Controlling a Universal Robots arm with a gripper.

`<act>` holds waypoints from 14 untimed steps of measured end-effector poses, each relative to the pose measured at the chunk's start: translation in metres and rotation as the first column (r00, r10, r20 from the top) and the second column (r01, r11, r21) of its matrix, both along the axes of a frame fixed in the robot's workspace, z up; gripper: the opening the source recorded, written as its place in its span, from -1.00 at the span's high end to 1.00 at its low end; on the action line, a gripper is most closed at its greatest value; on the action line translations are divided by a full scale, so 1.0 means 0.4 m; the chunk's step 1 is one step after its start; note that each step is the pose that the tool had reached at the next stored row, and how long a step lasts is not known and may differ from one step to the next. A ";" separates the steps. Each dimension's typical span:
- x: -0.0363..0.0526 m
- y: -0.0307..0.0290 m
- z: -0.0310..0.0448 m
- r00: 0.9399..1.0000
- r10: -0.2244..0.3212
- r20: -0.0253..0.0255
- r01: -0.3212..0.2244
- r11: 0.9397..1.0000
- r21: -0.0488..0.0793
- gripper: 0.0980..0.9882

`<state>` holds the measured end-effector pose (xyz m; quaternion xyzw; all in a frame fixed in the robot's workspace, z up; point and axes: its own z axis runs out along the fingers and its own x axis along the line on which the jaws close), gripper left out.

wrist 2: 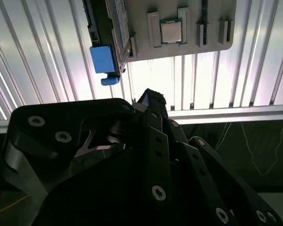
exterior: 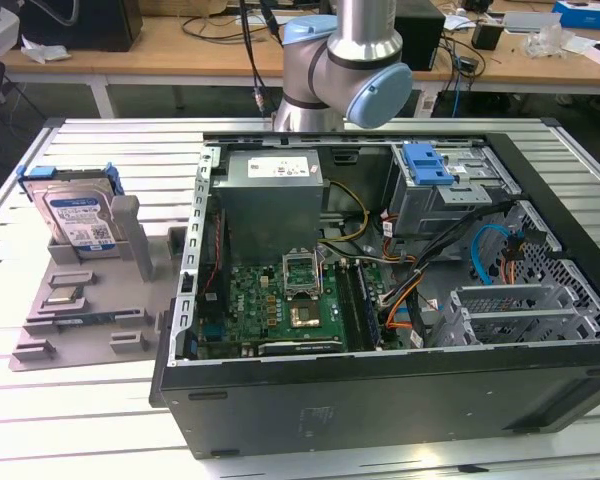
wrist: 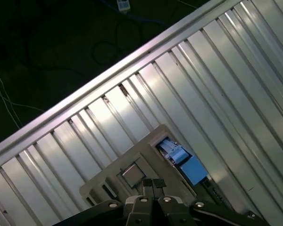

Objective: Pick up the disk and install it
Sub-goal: 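Pick up the disk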

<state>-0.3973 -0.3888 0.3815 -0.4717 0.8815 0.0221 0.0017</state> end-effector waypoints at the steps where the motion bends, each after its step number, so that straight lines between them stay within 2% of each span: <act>1: 0.000 0.000 0.000 1.000 0.019 0.000 -0.019 1.000 0.000 0.98; 5: 0.000 0.000 0.000 0.997 0.076 0.000 -0.076 0.997 0.000 0.98; 8: 0.000 0.000 0.000 0.992 0.126 0.000 -0.126 0.992 0.000 0.98; 10: 0.000 0.000 0.000 0.984 0.176 0.000 -0.176 0.984 0.000 0.98; 12: 0.000 0.000 0.000 0.979 0.205 0.000 -0.205 0.979 0.000 0.98; 14: 0.000 0.000 0.000 0.971 0.240 0.000 -0.240 0.971 0.000 0.98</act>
